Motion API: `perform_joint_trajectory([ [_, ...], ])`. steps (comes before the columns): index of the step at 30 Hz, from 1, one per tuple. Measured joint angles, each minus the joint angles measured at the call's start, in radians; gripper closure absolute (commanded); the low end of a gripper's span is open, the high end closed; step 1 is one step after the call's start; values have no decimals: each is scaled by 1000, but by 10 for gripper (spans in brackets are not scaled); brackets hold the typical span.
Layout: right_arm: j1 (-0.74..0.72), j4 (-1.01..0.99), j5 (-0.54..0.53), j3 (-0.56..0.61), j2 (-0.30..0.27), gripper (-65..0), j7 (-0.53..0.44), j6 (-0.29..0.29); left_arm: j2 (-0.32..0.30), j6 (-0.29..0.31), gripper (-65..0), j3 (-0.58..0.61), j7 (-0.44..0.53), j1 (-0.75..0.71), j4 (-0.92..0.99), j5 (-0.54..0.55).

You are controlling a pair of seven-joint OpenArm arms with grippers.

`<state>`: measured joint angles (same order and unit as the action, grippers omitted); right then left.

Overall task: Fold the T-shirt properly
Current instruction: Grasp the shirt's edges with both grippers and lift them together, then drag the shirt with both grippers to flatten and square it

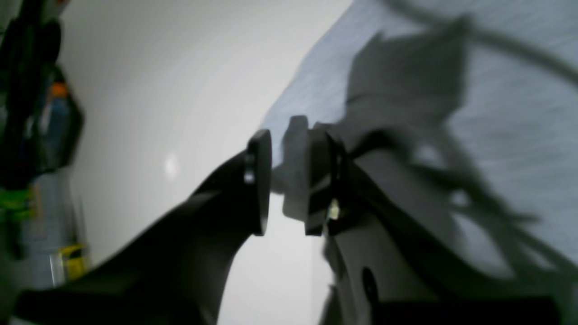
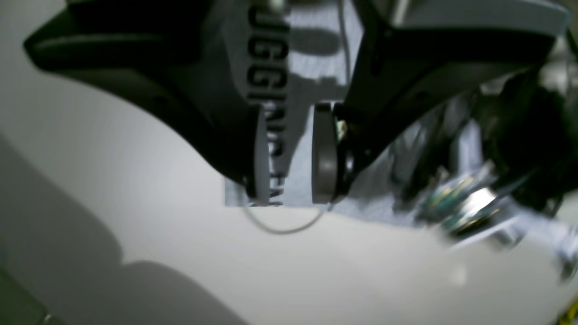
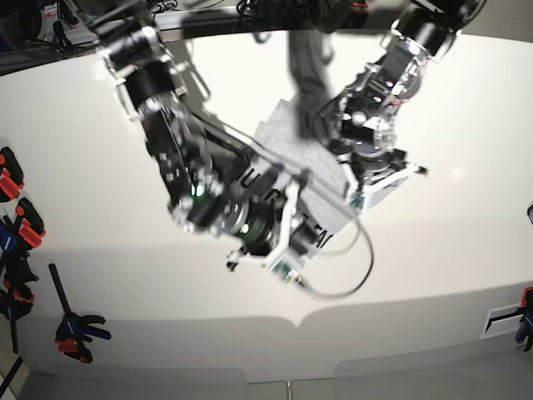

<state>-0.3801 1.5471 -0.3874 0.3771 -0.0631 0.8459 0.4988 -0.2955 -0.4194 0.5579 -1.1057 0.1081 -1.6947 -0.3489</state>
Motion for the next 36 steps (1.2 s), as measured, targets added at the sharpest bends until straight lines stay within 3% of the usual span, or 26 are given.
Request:
perform_joint_trajectory([
  [6,-116,-344,15,-134,134,-154,36,99,132,2,-112,-6,33,-78,-156,-27],
  [10,-209,-494,11,-151,172,-154,3,108,156,-3,-112,-7,40,-220,-142,16],
  [15,-291,-672,84,-151,213,-153,-55,107,222,7,-112,-8,195,-293,-145,148],
  [16,-301,-708,100,-150,218,-153,-76,105,229,44,-112,-8,213,-315,-145,151],
  [22,-291,-874,229,-150,207,-153,-131,54,217,73,-112,-9,255,-377,-144,170],
  [30,-239,-869,229,-150,211,-153,-107,47,203,81,-112,-8,295,-380,-30,132],
  [36,-199,-820,203,-150,124,-150,-114,50,212,77,-112,-3,288,-377,21,11],
])
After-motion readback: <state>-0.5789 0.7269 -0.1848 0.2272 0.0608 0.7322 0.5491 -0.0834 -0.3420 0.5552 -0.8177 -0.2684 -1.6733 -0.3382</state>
